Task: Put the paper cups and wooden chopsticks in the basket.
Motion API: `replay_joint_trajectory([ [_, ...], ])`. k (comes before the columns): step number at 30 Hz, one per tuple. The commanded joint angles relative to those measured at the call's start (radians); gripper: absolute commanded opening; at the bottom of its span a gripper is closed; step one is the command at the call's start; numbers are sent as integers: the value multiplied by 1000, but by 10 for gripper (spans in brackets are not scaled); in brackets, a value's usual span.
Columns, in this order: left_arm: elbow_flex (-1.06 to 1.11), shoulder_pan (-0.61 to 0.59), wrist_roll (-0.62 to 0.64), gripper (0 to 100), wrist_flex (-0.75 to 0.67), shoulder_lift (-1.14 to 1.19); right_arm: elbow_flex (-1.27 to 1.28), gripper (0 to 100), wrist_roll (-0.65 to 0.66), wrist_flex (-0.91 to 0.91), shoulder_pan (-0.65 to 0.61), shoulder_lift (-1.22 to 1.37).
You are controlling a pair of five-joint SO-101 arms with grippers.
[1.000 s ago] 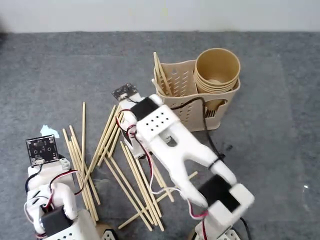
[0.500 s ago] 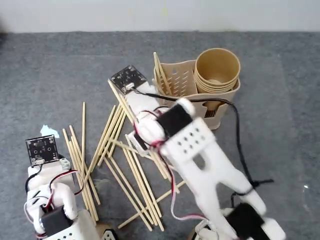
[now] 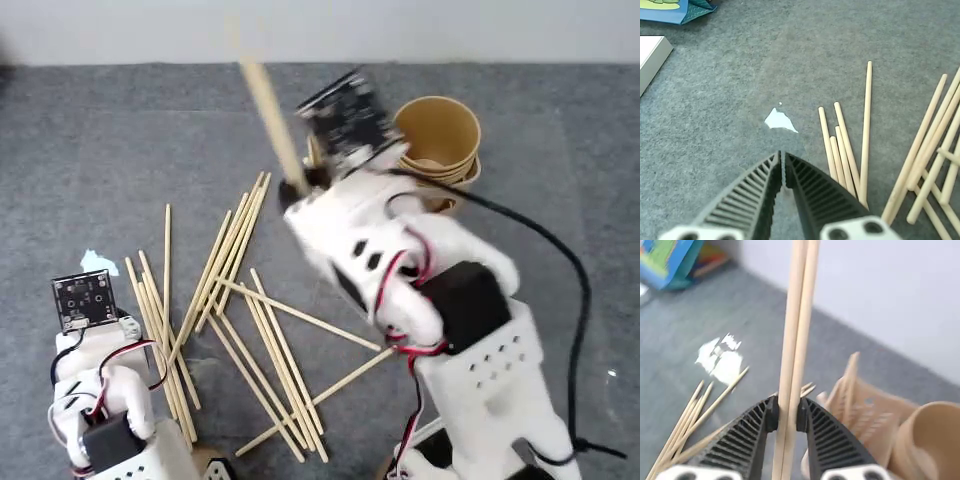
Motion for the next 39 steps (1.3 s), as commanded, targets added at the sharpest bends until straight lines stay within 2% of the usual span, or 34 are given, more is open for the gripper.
replay_joint_trajectory([
  [1,-4,9,-8,12,-25,-20,15,9,6,-154,85,-33],
  [12,-4,9,-8,12,-25,-20,433,9,11,-880,209,-35],
  [15,-4,9,-8,12,-25,-20,529,9,12,-1007,228,-33],
  [20,-4,9,-8,12,-25,-20,651,9,89,-1095,231,-33],
  [26,-4,9,-8,12,-25,-20,657,9,95,-1222,226,-44],
  [39,-4,9,-8,12,-25,-20,588,9,86,-1262,225,28],
])
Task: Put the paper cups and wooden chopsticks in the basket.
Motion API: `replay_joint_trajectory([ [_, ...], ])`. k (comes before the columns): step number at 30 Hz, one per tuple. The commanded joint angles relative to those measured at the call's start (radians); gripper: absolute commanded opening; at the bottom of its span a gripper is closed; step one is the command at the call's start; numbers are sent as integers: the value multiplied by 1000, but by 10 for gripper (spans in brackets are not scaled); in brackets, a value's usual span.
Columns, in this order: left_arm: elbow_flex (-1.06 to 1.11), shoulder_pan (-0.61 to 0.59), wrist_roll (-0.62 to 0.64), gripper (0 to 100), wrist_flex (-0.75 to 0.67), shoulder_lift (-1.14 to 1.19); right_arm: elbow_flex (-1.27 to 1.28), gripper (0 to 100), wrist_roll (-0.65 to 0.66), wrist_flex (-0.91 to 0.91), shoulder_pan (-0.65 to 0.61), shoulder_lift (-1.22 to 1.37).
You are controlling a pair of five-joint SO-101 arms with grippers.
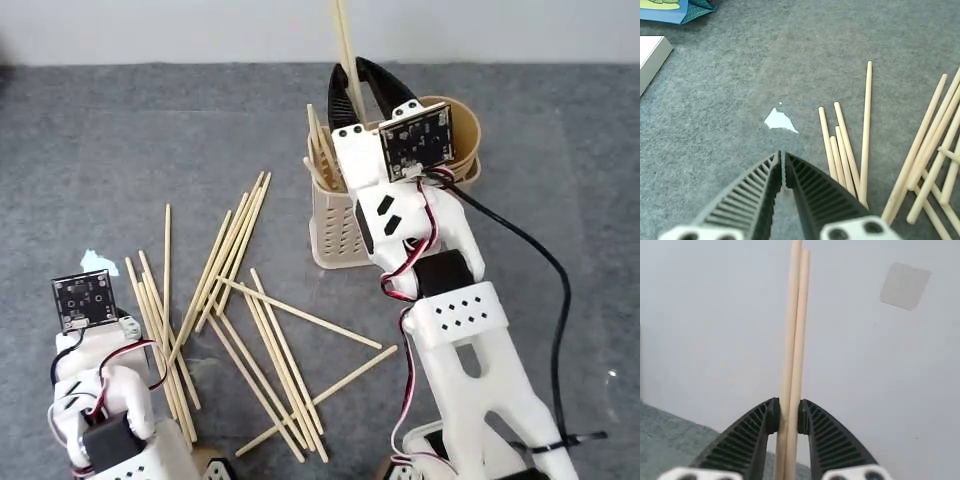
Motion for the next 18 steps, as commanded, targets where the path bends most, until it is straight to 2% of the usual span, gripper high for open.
replay_joint_trajectory([
  [1,-4,9,-8,12,-25,-20,-68,9,0,-36,4,31],
  [4,-4,9,-8,12,-25,-20,-61,9,0,-107,5,81],
  [12,-4,9,-8,12,-25,-20,64,9,2,-122,8,125],
  [18,-4,9,-8,12,-25,-20,222,26,8,-116,2,-12],
])
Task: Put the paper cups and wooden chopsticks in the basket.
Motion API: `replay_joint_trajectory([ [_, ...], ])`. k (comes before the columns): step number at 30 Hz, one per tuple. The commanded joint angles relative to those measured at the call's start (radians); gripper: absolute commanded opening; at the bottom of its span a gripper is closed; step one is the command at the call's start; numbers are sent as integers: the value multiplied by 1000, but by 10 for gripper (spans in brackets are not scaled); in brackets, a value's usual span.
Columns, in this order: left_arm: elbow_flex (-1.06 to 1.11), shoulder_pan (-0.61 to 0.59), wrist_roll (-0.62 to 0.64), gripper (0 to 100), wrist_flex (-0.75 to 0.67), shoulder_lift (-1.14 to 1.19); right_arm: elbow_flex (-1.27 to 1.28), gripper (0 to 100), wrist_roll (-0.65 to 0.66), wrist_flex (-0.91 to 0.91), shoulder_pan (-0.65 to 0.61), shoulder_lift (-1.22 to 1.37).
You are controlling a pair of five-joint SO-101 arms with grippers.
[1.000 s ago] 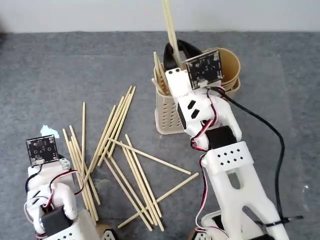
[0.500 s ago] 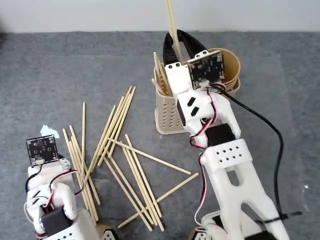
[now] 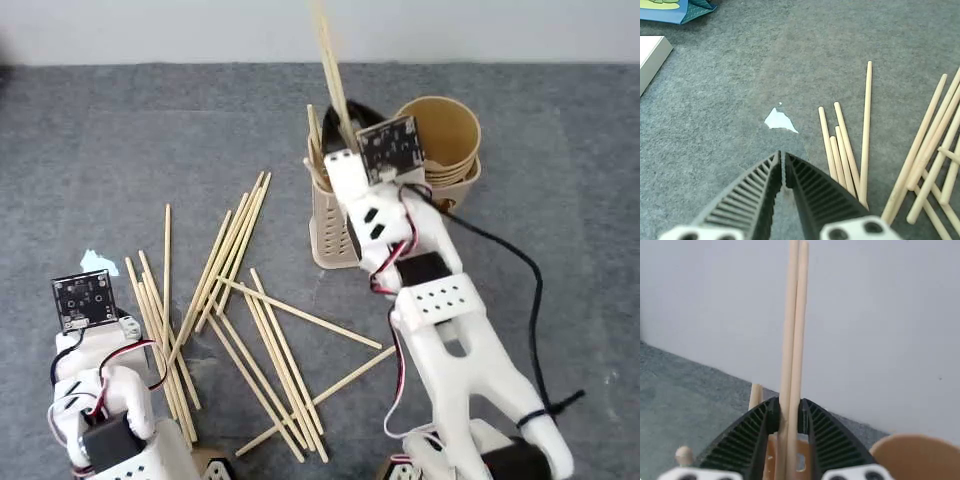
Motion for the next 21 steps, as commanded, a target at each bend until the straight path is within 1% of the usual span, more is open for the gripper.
replay_joint_trajectory([
  [1,-4,9,-8,12,-25,-20,54,54,8,-15,1,-139],
  [3,-4,9,-8,12,-25,-20,74,139,8,44,-12,-197],
  [5,-4,9,-8,12,-25,-20,75,217,3,150,-27,-251],
  [7,-4,9,-8,12,-25,-20,74,246,3,231,-48,-309],
  [13,-4,9,-8,12,-25,-20,74,205,9,406,-113,-524],
  [17,-4,9,-8,12,-25,-20,74,180,6,621,-185,-615],
  [21,-4,9,-8,12,-25,-20,74,142,3,820,-248,-638],
])
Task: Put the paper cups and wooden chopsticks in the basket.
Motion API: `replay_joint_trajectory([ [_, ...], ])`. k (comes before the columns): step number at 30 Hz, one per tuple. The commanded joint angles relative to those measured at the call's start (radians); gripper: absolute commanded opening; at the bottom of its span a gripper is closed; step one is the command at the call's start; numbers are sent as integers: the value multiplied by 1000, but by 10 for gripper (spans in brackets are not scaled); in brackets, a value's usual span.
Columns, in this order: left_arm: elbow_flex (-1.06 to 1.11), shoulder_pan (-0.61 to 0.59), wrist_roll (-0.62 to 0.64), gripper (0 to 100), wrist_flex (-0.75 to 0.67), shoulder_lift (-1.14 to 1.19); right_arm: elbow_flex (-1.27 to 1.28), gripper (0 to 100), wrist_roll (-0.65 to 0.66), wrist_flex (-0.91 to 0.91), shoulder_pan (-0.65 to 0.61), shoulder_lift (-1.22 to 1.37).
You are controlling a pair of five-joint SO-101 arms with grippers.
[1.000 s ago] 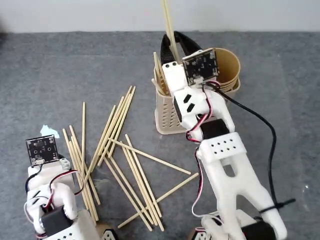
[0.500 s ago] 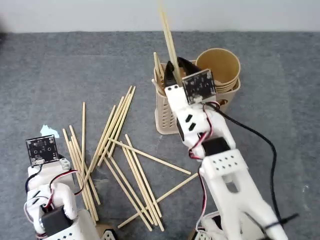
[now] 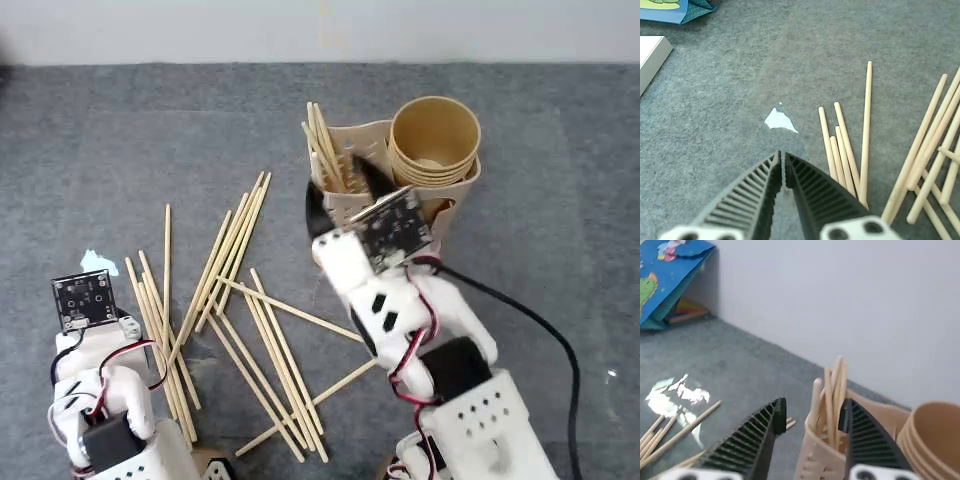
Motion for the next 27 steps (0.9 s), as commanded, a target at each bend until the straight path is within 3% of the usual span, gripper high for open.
replay_joint_trajectory([
  [1,-4,9,-8,12,-25,-20,-9,130,3,165,-59,-33],
  [10,-4,9,-8,12,-25,-20,-9,133,-12,367,-176,18],
  [16,-4,9,-8,12,-25,-20,-14,133,-94,354,-183,249],
  [27,-4,9,-8,12,-25,-20,-170,133,-292,329,-311,711],
])
